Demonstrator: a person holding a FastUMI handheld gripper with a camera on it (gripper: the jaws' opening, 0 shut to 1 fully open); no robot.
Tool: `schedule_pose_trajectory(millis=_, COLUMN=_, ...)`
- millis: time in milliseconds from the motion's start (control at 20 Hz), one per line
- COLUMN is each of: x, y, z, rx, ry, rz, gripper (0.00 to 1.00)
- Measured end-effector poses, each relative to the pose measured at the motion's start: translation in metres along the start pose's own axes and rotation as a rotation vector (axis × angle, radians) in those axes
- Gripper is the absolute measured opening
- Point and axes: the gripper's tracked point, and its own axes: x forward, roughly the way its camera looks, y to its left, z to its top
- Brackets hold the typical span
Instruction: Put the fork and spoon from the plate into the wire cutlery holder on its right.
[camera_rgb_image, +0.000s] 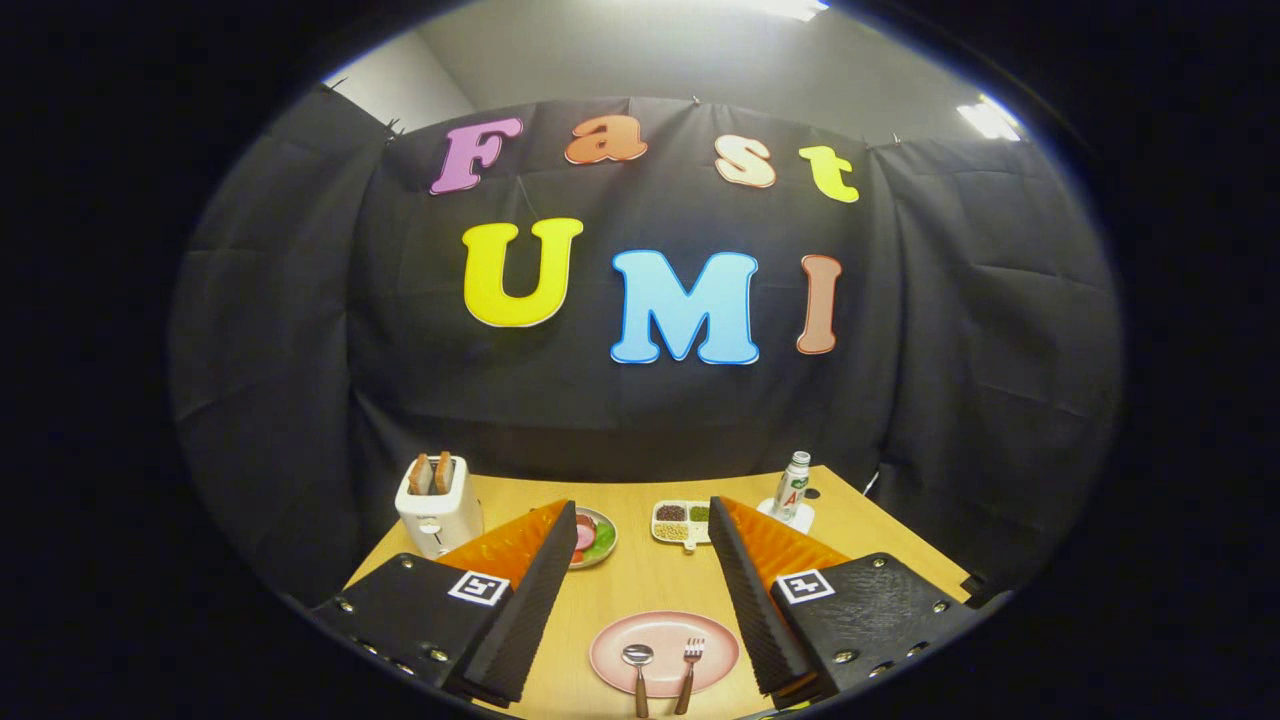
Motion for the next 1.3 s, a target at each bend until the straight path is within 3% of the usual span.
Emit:
schedule_pose_trajectory(millis=350, x=0.022, y=-0.015, z=-0.055, rx=-0.024, ry=0.197, rz=-0.09, gripper=0.83)
schedule_pose_trajectory(millis=450, x=0.028, y=-0.018, z=-0.067, rx=-0.013, ry=0.234, rz=-0.105, gripper=0.95)
schedule_pose_trajectory(millis=1000, x=0.06, y=-0.034, z=-0.163, rx=0.03, ry=0.527, rz=-0.199, gripper=0.96)
schedule_pose_trajectory(millis=1300, x=0.067, y=-0.035, z=-0.22, rx=-0.026, ry=0.711, rz=-0.207, gripper=0.96)
